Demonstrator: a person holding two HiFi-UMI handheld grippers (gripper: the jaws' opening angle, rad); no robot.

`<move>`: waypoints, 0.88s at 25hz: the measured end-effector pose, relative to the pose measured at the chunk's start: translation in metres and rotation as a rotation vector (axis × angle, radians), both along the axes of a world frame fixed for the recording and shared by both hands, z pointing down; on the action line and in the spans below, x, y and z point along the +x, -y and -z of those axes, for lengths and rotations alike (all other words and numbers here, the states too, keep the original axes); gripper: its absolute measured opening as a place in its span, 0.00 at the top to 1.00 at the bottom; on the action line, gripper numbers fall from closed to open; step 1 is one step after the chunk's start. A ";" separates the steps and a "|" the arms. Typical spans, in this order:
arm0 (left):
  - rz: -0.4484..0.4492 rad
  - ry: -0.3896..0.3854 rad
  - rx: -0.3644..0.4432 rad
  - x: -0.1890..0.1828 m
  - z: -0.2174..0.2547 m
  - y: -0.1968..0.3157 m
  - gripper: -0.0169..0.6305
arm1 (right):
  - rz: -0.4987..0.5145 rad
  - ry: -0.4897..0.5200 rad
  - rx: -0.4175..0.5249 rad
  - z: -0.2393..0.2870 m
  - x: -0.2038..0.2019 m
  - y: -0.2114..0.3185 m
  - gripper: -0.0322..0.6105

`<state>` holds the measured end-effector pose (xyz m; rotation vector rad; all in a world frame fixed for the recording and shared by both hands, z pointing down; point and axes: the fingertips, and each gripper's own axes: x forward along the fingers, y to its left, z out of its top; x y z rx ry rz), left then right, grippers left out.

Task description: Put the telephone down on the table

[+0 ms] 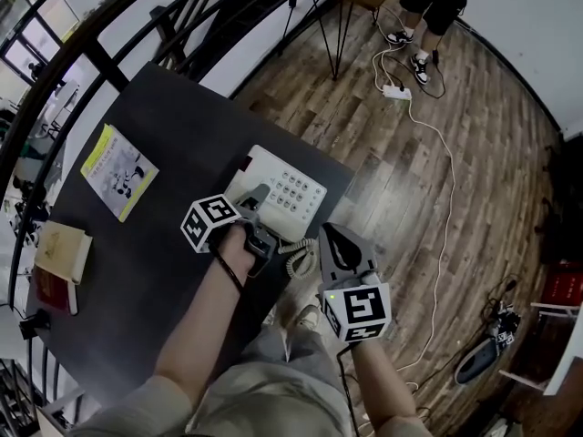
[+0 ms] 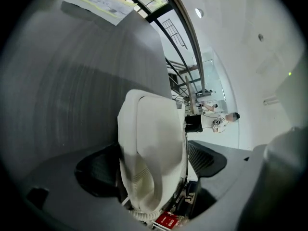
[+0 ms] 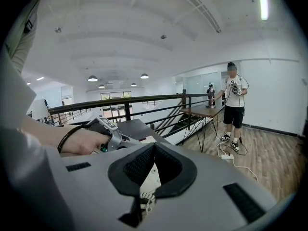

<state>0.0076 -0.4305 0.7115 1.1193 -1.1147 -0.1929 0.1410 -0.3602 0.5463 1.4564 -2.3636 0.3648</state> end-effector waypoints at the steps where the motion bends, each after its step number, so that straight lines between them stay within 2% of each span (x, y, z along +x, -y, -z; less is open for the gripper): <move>1: -0.006 -0.005 -0.001 -0.001 0.001 0.000 0.30 | -0.001 0.001 -0.002 0.001 0.000 0.000 0.95; 9: -0.036 0.026 0.065 -0.019 0.038 -0.023 0.30 | -0.015 -0.001 0.008 0.020 0.002 -0.005 0.95; 13: -0.014 0.029 0.113 -0.026 0.066 -0.033 0.30 | -0.015 -0.010 0.035 0.043 0.004 -0.009 0.95; 16: -0.040 0.057 0.203 -0.027 0.100 -0.037 0.30 | -0.013 -0.001 0.046 0.062 0.005 -0.015 0.95; 18: -0.085 0.093 0.285 -0.024 0.129 -0.041 0.30 | -0.014 0.054 0.037 0.075 0.005 -0.019 0.95; 20: -0.127 0.128 0.381 -0.019 0.162 -0.044 0.30 | -0.016 0.108 0.034 0.090 0.006 -0.024 0.95; 22: -0.155 0.144 0.493 -0.013 0.199 -0.048 0.30 | -0.018 0.111 0.053 0.106 0.008 -0.027 0.95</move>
